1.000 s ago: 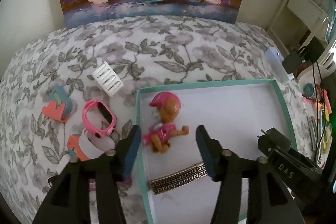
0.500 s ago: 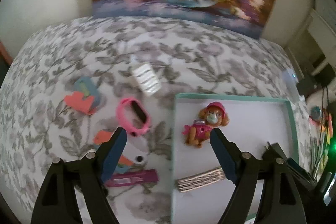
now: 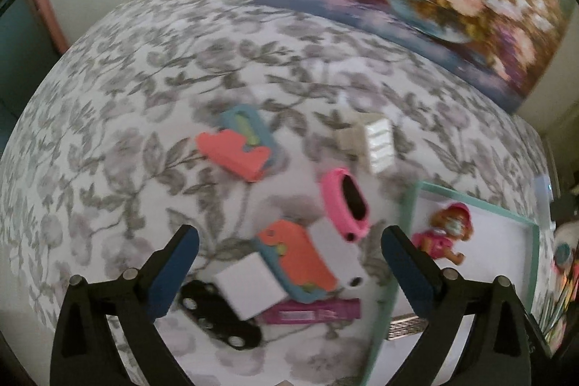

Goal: Organize rigid objects
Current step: 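Withdraw both tools from the tray toward the remaining items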

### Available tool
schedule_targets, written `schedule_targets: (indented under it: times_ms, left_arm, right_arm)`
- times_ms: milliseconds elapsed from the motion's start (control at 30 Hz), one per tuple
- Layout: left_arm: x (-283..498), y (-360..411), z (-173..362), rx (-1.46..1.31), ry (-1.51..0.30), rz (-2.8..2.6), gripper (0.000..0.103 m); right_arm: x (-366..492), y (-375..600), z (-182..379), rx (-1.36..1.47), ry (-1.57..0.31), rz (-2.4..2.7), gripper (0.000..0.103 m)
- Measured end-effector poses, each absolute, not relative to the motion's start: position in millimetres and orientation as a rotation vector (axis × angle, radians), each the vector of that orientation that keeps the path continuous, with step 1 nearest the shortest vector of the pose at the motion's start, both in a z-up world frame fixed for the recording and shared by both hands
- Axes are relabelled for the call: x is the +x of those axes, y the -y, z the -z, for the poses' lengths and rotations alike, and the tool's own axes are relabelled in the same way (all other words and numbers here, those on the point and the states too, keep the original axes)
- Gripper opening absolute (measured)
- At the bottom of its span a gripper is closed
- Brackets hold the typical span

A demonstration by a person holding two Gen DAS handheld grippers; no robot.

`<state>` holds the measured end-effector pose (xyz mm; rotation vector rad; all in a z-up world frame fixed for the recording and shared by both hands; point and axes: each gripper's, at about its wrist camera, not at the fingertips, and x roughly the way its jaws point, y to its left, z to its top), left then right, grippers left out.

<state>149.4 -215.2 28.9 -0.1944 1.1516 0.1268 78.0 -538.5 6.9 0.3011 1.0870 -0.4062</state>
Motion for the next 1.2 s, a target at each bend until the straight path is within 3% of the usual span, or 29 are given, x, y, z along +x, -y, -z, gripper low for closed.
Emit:
schedule_targets:
  times_ms: [667,967,1200]
  left_arm:
    - [110.5,98.3,-94.8,-0.402,-0.915,-0.32,0.101]
    - [97.1,57.9,-94.4,-0.407,-0.919,-0.375,0.101]
    - [101.7,53.8,-63.6,-0.405,-1.033,-0.339,0.101]
  right_arm:
    - [91.2,421.4,-52.1,0.212,-0.991,0.126,0.103]
    - [92.9,350.1,-50.1,0.192,-1.039,-0.062,0.103]
    - [96.1,323.6,-32.4,0.178,-1.108,-0.104,0.103]
